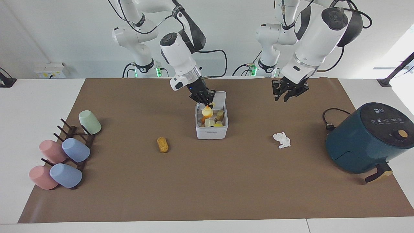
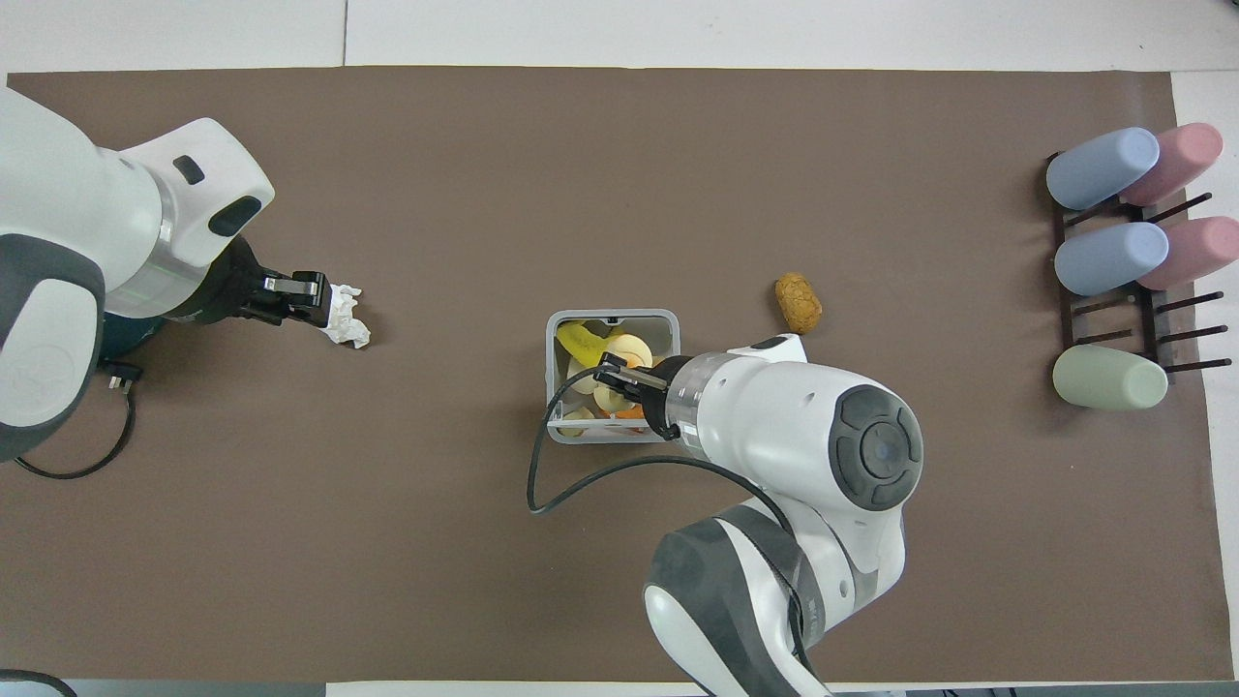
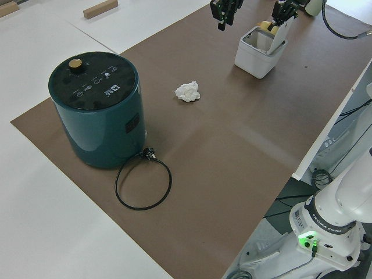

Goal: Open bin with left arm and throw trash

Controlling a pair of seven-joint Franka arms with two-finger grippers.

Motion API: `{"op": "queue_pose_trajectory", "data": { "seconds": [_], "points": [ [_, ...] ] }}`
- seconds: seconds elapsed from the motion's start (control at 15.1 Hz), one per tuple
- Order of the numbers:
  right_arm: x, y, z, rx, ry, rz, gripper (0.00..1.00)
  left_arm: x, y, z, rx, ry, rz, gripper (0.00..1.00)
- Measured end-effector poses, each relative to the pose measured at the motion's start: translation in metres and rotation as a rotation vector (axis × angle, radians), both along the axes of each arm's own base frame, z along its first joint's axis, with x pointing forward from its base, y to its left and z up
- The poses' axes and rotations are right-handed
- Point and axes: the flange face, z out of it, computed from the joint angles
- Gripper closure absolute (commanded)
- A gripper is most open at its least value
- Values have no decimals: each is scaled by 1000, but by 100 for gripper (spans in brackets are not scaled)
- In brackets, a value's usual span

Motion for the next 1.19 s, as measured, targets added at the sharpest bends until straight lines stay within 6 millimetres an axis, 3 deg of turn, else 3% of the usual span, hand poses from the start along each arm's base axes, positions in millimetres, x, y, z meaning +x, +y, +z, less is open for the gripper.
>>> {"op": "queue_pose_trajectory", "data": {
  "seconds": [0.2, 0.33, 0.6, 0.99, 1.06, 1.12, 1.19],
  "points": [
    [4, -1, 4, 5, -7, -5, 0, 5, 38, -55, -1, -11, 12, 0],
    [5, -1, 6, 8, -10, -7, 0, 7, 50, -93, -1, -31, 28, 0],
    [12, -5, 9, 12, -11, -17, 0, 16, 52, -162, -4, -62, 43, 0],
    [11, -3, 7, -14, 5, 12, 0, 34, 52, -230, 2, -73, 47, 0],
    [10, -3, 6, -44, 0, 38, 0, 36, 52, -239, 6, -72, 44, 4],
    [10, -4, 6, -85, -10, 70, 0, 37, 52, -245, 7, -71, 43, 21],
    [13, -8, 7, -125, -22, 99, 0, 37, 52, -249, 8, -70, 43, 54]
  ]
}}
